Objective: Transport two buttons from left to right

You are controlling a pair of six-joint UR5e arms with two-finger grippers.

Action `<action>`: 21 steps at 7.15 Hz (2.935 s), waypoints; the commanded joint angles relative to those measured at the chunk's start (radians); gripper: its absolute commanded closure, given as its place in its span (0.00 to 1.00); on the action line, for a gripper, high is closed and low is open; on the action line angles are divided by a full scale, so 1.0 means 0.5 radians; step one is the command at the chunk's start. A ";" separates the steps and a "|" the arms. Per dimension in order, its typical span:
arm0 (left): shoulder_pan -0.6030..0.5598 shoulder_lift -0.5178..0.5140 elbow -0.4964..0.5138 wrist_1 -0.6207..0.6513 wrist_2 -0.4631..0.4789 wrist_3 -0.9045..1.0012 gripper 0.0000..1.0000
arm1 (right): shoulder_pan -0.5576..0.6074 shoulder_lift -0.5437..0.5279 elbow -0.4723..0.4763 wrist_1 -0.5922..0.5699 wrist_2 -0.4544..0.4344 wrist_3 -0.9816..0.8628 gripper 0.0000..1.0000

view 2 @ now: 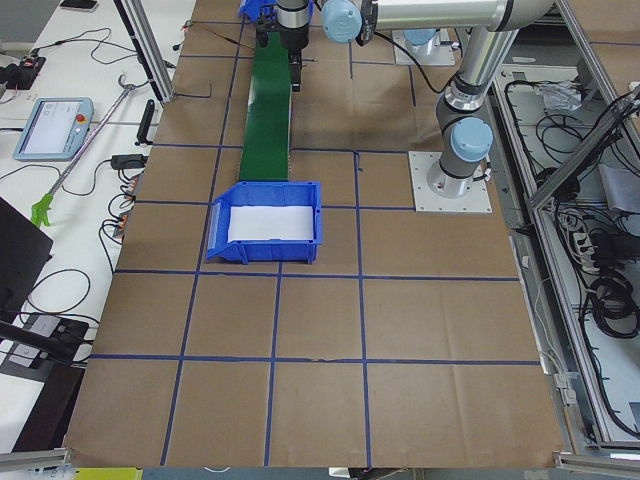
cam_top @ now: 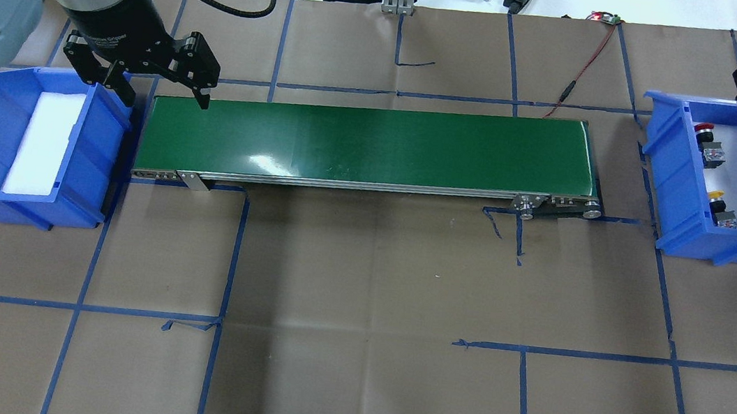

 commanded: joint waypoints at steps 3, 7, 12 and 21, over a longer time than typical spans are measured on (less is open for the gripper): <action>0.000 0.000 0.000 0.000 -0.002 0.000 0.00 | 0.328 -0.728 0.547 0.209 0.620 0.334 0.00; 0.000 -0.003 0.000 0.000 -0.002 0.000 0.00 | 0.875 -0.745 0.585 0.206 0.256 1.122 0.00; 0.000 0.000 0.000 0.000 -0.002 0.000 0.00 | 0.872 -0.717 0.592 0.240 0.256 1.122 0.00; 0.000 0.000 -0.003 0.000 0.001 0.000 0.00 | 0.860 -0.698 0.604 0.240 0.259 1.134 0.00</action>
